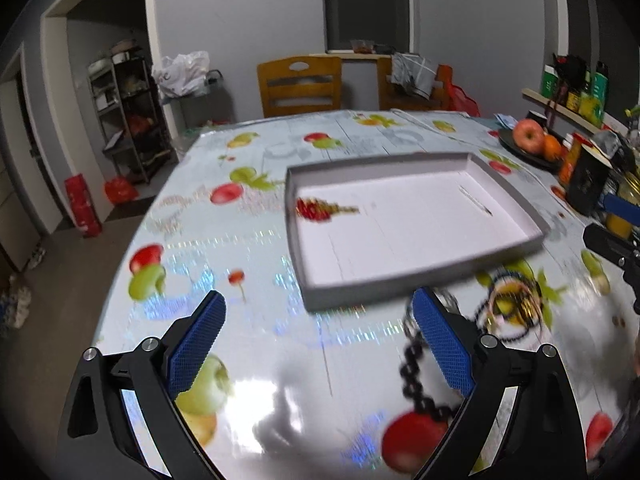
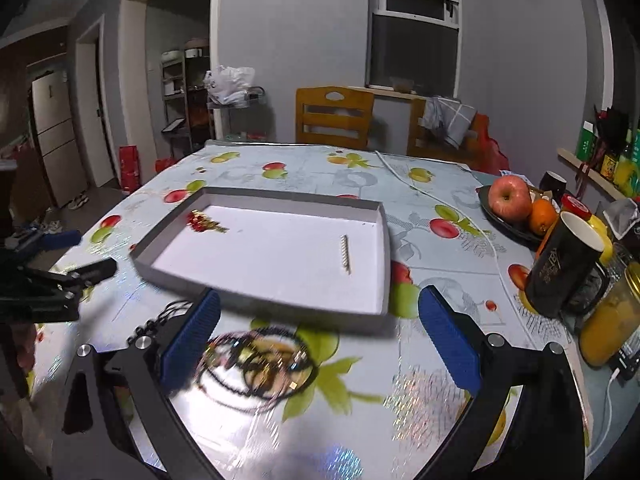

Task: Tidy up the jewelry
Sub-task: 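Withdraw both tools from the tray back toward the bracelets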

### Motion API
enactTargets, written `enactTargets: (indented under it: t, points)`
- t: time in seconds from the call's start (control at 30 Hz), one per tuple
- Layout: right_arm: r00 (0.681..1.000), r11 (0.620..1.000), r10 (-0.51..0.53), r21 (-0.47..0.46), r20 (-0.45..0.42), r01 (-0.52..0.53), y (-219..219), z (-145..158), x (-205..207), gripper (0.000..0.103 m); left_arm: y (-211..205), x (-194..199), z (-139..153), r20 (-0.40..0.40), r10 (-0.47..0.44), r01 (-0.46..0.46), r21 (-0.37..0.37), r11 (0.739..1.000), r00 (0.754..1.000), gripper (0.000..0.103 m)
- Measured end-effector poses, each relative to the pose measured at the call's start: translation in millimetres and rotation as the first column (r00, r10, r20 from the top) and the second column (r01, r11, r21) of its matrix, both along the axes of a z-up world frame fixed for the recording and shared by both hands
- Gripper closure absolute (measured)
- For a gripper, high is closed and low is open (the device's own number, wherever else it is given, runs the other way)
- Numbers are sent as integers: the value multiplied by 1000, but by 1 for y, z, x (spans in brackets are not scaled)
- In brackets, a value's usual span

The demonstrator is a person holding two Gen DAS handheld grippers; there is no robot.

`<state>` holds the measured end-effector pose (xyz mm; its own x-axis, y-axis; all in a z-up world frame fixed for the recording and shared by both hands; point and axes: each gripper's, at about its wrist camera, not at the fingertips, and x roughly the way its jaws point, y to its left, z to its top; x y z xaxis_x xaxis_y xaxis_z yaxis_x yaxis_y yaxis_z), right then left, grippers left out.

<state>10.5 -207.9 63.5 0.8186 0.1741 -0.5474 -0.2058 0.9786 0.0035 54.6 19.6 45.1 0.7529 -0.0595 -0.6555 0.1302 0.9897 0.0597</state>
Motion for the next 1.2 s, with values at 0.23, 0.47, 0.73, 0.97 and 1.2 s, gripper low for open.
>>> enactTargets:
  t: [0.23,0.47,0.73,0.97,1.2]
  points:
    - [999,1000,14,-5,-37,-14,-1,-16,-14,6,-11,-23,-18,-5,-14,14,33,999,1000,9]
    - [997,1000,4,18,-77,-2,-9,-33,-14,6,-18,-27,-30,-27,-36,37,36,999,999,9]
    - [994,999,-15,29,-108,19,-17,-44,-12,6,-24,-29,-31,-18,-51,51,26,998,999,9]
    - [993,1000,0,10,-117,1,-15,-47,-12,6,-30,-32,-35,-28,-94,95,39,995,995,9]
    - [990,1000,12,-1,-140,-12,-20,-54,-16,6,-41,-39,-40,-36,-166,168,61,984,985,9]
